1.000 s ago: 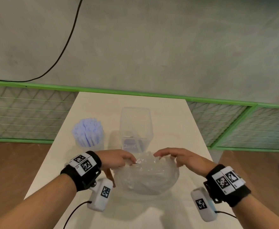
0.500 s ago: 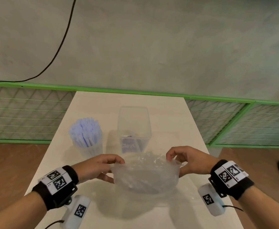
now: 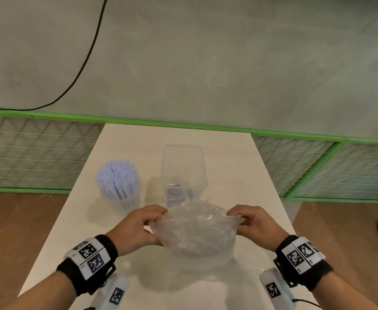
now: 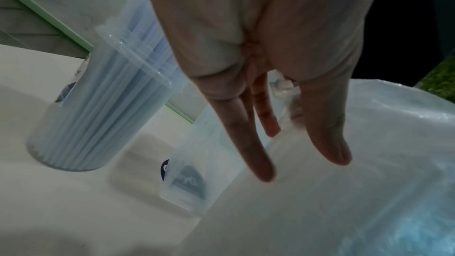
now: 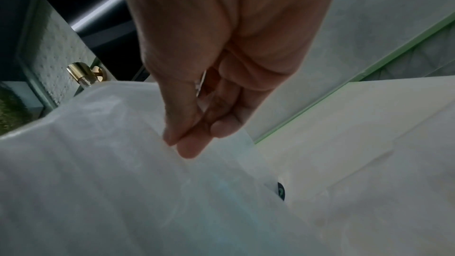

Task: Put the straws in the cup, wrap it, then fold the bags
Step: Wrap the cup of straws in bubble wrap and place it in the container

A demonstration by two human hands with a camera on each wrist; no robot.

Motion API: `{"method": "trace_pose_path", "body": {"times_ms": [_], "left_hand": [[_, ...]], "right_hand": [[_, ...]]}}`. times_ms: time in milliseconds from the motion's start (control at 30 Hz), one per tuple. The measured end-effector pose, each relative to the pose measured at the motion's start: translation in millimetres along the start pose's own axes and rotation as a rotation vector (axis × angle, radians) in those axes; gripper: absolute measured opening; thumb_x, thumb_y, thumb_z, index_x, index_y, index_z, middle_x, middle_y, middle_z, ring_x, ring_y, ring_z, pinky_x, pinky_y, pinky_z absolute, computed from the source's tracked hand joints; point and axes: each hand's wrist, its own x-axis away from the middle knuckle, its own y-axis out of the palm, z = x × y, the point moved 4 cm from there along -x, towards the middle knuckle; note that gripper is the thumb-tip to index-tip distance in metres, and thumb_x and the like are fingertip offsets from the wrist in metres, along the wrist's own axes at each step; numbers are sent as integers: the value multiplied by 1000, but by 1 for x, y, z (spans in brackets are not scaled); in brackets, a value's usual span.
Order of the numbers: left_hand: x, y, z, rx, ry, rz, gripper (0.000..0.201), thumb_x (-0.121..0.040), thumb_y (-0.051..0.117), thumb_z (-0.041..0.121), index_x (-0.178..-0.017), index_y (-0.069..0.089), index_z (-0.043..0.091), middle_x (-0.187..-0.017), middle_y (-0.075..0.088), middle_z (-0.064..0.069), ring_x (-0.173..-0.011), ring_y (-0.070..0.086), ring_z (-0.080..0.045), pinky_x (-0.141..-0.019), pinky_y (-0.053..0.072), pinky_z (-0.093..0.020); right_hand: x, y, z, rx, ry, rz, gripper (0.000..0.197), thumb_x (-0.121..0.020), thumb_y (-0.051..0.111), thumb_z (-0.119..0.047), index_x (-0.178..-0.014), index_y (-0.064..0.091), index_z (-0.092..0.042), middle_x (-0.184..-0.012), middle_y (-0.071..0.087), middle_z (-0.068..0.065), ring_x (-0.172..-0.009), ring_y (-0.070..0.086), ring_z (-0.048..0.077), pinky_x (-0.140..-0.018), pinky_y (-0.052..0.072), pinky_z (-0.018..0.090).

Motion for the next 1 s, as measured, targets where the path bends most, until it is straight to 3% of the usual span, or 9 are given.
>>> {"method": "trace_pose_path", "body": {"times_ms": [100, 200, 267, 333, 467, 633, 733, 867, 1000], "left_hand": [[0, 5, 1, -108, 57, -28, 24, -65, 74, 24, -72, 61, 4, -115, 46, 9, -82, 56, -18, -68, 47, -23], [1, 11, 4, -190, 115, 1, 26, -69, 66, 4, -64, 50, 22, -117, 41, 7, -74, 51, -10, -64, 42, -19], [1, 14, 6, -165, 103, 1, 30, -71, 63, -2, -69, 53, 26, -120, 39, 9, -76, 53, -7, -66, 44, -18], [5, 17, 8, -145, 92, -24, 28, -73, 64, -1, -81, 61, 25, -128, 36, 13, -95, 58, -9, -75, 49, -19], [15, 22, 9, -149, 95, -57, 31, -69, 83, 18, -93, 63, 20, -138, 26, 17, -121, 49, -9, -92, 48, -17], [17, 21, 11, -114, 182, 69, 23, -67, 87, 36, -69, 64, 31, -134, 31, 11, -129, 40, -14, -86, 52, -24], [17, 25, 14, -117, 217, 85, 24, -73, 83, 23, -66, 62, 32, -135, 32, 10, -129, 41, -15, -87, 51, -31], [16, 27, 13, -91, 247, 117, 30, -77, 76, 7, -70, 65, 33, -134, 32, 7, -120, 46, -19, -87, 48, -28], [21, 29, 8, -160, 320, 191, 21, -83, 69, 6, -81, 69, 27, -136, 35, 3, -119, 52, -21, -95, 43, -26]], "right_hand": [[10, 6, -8, 12, -22, -156, 36, -70, 77, -5, -104, 73, -17, -110, 62, -6, -102, 63, 14, -89, 51, 25], [16, 9, -12, 177, 1, -215, 57, -61, 88, -23, -113, 66, -22, -120, 53, -11, -115, 56, 14, -97, 47, 22], [16, 10, -14, 239, -49, -114, 53, -56, 93, -33, -102, 67, -24, -111, 56, -14, -104, 59, 14, -90, 50, 25], [16, 10, -12, 183, -108, 2, 44, -56, 93, -38, -89, 68, -22, -101, 60, -10, -90, 61, 15, -80, 53, 28], [18, 17, -4, 84, -173, 124, 37, -59, 88, -49, -77, 68, -23, -86, 63, -9, -75, 61, 16, -67, 53, 25], [21, 25, -1, 53, -170, 273, 30, -54, 87, -39, -73, 65, -30, -76, 63, -11, -63, 58, 7, -62, 53, 22], [23, 26, 2, 42, -152, 333, 30, -51, 87, -39, -72, 66, -34, -73, 63, -10, -61, 56, 8, -59, 53, 25], [26, 29, 0, 4, -164, 368, 26, -56, 85, -38, -69, 65, -29, -71, 61, -10, -62, 53, 7, -57, 46, 19], [32, 37, -3, -44, -198, 420, 22, -65, 85, -15, -73, 67, -25, -77, 64, -7, -68, 58, 13, -59, 46, 21]]}}
